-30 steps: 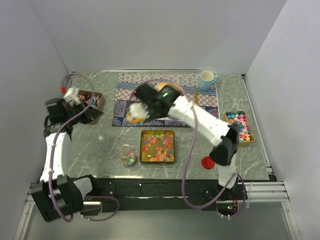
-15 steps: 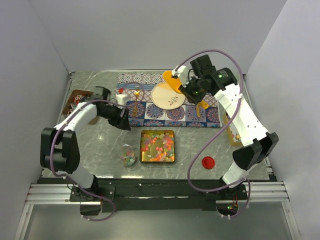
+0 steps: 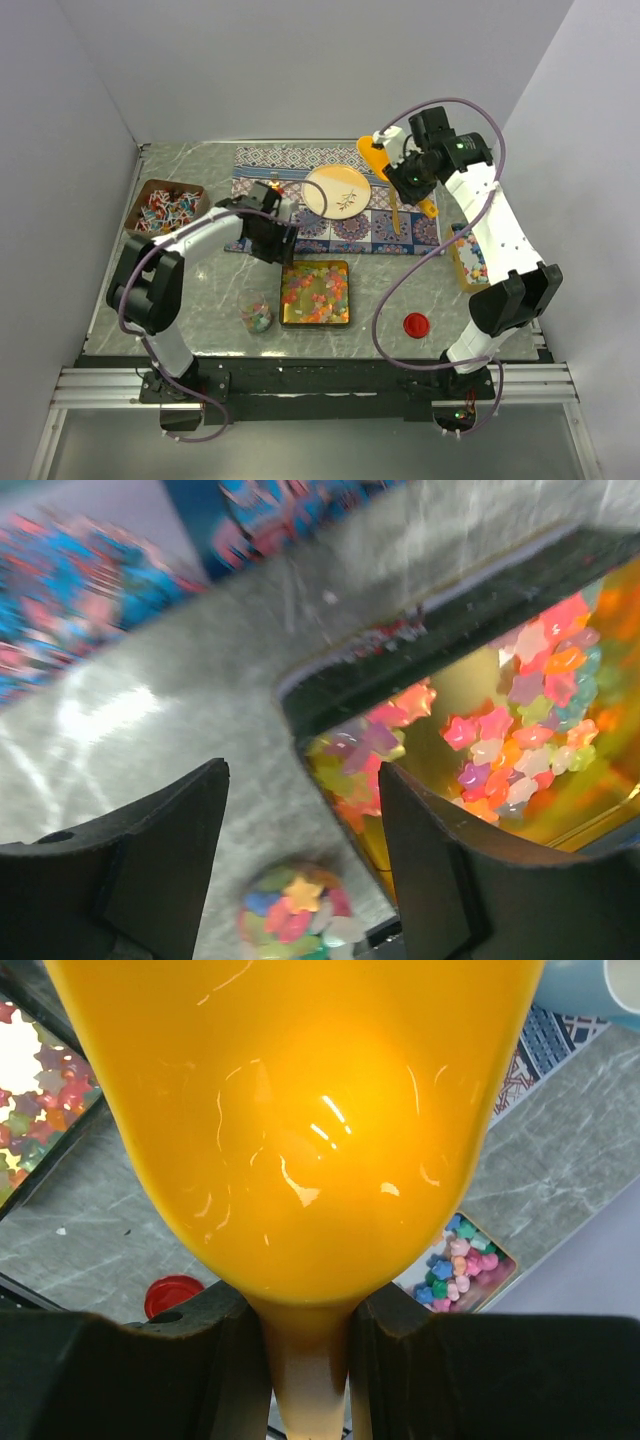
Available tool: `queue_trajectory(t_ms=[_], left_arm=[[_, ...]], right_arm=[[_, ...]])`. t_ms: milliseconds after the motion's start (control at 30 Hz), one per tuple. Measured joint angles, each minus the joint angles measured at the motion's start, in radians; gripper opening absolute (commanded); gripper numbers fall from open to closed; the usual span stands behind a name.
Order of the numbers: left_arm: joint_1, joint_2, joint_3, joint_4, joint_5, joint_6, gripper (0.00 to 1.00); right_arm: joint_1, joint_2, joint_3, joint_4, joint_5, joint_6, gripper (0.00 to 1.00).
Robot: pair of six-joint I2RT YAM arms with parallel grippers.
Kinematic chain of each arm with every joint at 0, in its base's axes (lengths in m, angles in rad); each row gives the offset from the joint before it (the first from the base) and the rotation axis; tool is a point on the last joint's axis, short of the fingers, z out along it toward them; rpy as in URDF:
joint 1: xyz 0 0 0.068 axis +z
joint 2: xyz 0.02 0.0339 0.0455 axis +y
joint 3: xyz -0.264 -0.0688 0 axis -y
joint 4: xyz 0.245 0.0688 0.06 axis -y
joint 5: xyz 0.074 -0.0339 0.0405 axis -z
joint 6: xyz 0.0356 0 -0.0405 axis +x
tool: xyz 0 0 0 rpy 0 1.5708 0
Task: Pack the candies
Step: Move the storage box to the center of the board.
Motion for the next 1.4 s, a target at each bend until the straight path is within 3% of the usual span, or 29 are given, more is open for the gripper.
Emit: queue_trajectory(t_ms=[167, 367, 400, 433, 600, 1100, 1400], left_arm=[[-0.063, 0.0, -0.056, -0.006, -0.09, -0.082, 0.51], [-0.072, 0.022, -0.052, -0.029, -0.13, -0.154, 0.15], [-0.079, 0.043, -0.027, -0.04, -0.14, -0.16, 0.04], [-0.088, 0.063, 0.0, -0.045, -0.146, -0.17, 0.01], [-0.152, 0.164, 0.132, -0.047, -0.159, -0.2, 0.01], [-0.336, 0.292, 0.316, -0.079, -0.223, -0.341, 0.01], [-0.36, 0.351, 0.413, -0.123, -0.284, -0.478, 0.03]], right_arm=[[-0.036, 0.0, 0.001, -0.001, -0.011, 0.0, 0.0], [-0.048, 0.0, 0.002, -0.002, -0.018, 0.0, 0.0], [-0.049, 0.0, 0.001, -0.002, -0.018, 0.0, 0.0], [-0.049, 0.0, 0.002, -0.002, -0.018, 0.0, 0.0], [-0.051, 0.0, 0.001, -0.005, -0.019, -0.001, 0.0], [-0.109, -0.092, -0.072, -0.02, -0.032, -0.001, 0.0], [-0.15, -0.117, -0.098, -0.028, -0.038, 0.0, 0.0]])
